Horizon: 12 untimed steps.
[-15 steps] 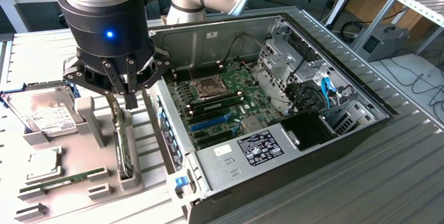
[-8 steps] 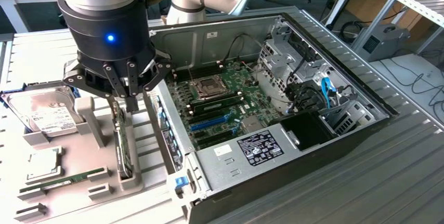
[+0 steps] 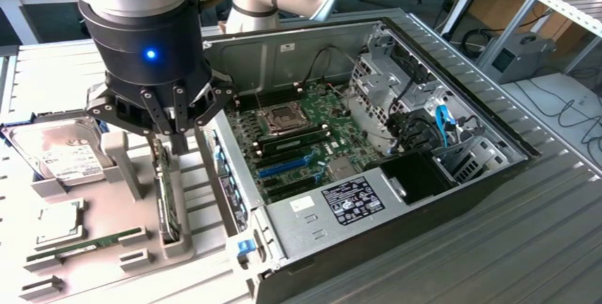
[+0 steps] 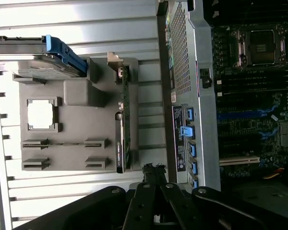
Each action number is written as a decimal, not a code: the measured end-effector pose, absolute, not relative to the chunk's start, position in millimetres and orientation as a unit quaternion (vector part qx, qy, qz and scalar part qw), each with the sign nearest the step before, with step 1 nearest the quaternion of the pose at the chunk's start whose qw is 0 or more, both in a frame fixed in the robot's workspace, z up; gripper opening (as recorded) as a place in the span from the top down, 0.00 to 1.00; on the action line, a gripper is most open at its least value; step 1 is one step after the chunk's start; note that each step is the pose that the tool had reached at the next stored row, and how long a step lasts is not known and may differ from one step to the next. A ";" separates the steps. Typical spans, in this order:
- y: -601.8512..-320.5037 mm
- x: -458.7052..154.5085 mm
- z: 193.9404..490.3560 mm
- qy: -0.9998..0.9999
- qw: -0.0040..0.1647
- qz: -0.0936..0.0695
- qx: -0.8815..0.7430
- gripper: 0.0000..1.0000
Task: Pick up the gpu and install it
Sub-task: 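Reach for the gpu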
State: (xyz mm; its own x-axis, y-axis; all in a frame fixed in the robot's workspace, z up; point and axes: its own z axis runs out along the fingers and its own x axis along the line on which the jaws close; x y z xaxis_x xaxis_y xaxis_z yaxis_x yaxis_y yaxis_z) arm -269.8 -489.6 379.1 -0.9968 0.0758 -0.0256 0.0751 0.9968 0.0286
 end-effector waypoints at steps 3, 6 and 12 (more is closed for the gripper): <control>-491.1 -269.8 378.8 0.999 0.013 0.013 0.038 0.89; -492.4 -269.8 378.6 0.999 0.013 0.013 0.038 0.89; -495.3 -269.8 378.2 0.999 0.013 0.013 0.038 0.89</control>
